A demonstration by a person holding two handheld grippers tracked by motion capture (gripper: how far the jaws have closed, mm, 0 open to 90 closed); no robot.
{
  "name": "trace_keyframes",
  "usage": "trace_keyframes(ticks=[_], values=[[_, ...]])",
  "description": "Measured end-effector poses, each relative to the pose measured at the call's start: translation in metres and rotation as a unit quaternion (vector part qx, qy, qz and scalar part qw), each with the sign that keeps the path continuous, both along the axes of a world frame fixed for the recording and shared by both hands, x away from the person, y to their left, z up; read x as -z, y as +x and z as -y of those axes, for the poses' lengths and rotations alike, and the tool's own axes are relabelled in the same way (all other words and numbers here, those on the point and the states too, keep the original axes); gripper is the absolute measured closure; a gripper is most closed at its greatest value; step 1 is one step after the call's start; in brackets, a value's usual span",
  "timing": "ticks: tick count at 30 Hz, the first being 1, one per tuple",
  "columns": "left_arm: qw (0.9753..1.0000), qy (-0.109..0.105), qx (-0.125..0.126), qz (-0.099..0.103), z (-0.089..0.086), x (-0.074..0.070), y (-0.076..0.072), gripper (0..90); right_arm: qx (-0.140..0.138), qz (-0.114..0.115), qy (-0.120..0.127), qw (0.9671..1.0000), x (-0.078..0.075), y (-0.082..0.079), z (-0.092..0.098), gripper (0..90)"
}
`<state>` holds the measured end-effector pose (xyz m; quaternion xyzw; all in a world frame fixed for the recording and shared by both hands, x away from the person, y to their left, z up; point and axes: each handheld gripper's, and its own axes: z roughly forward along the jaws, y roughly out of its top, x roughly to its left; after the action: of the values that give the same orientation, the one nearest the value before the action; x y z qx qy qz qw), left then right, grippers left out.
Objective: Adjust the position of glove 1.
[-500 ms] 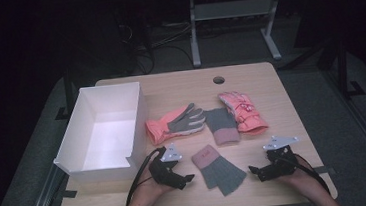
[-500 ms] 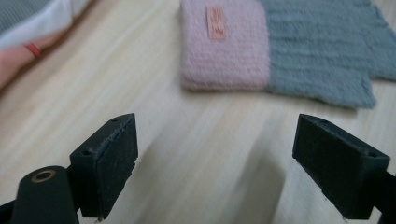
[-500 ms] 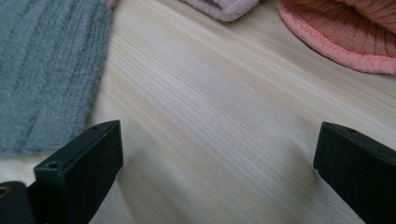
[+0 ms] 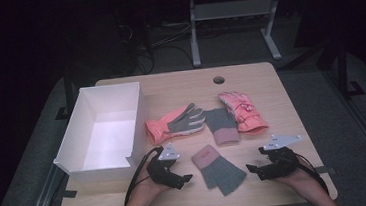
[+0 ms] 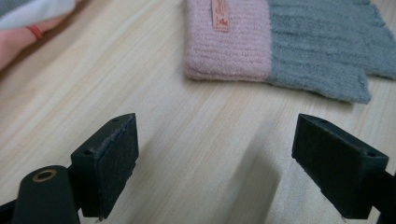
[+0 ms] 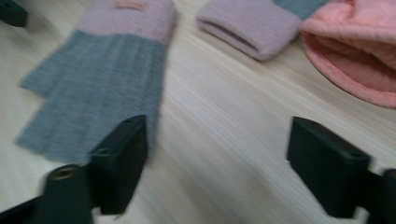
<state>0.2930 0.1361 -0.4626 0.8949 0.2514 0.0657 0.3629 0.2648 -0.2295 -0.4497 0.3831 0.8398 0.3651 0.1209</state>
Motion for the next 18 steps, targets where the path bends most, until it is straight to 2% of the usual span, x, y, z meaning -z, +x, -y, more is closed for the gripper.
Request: trace_keyframes(ticks=[2,5,6,7,8,9,11,12,13,14,15,17,18], values=[[1.0,-0.001,-0.001,-0.001,-0.001,0.0,0.0,14.2,-0.009,-0.005,0.01,0.9999,-0.004,-0.004,-0.004,38.3],[0.9999,-0.011,-0.005,-0.002,-0.004,-0.003,0.0,15.3,-0.037,-0.008,0.02,0.9991,-0.008,-0.009,-0.013,56.2],[0.9999,-0.011,-0.005,-0.002,-0.004,-0.003,0.0,17.7,-0.041,-0.013,0.022,0.9988,-0.008,-0.011,-0.016,60.4],[0.9998,-0.021,-0.004,-0.003,-0.005,-0.005,0.0,17.7,-0.041,-0.013,0.022,0.9988,-0.008,-0.011,-0.016,60.4],[0.9995,-0.03,-0.002,0.001,-0.006,-0.007,0.001,25.2,-0.055,-0.018,0.024,0.998,-0.008,-0.012,-0.021,67.0],[0.9993,-0.038,-0.001,-0.002,-0.005,-0.01,0.001,29.1,-0.078,-0.02,0.028,0.9964,-0.007,-0.015,-0.028,76.7],[0.9992,-0.039,0.002,0.004,-0.004,-0.012,0.003,36.9,-0.095,-0.021,0.031,0.9948,-0.008,-0.018,-0.034,83.8],[0.9992,-0.039,0.002,0.004,-0.004,-0.012,0.003,43.3,-0.095,-0.021,0.031,0.9948,-0.008,-0.018,-0.034,83.8],[0.9992,-0.04,0.007,0.005,-0.003,-0.014,0.005,43.3,-0.101,-0.023,0.032,0.9941,-0.008,-0.018,-0.035,86.6],[0.9991,-0.041,0.01,0.005,-0.002,-0.015,0.006,51.8,-0.109,-0.026,0.032,0.9931,-0.007,-0.019,-0.038,88.9],[0.999,-0.04,0.017,0.007,0.0,-0.017,0.009,66.3,-0.117,-0.035,0.029,0.9921,-0.006,-0.02,-0.041,89.8],[0.9988,-0.045,0.015,0.005,0.002,-0.018,0.01,77.2,-0.123,-0.036,0.025,0.9914,-0.005,-0.021,-0.042,89.8],[0.9988,-0.046,0.02,-0.001,0.004,-0.019,0.012,77.2,-0.128,-0.034,0.021,0.9909,-0.005,-0.021,-0.043,89.8]])
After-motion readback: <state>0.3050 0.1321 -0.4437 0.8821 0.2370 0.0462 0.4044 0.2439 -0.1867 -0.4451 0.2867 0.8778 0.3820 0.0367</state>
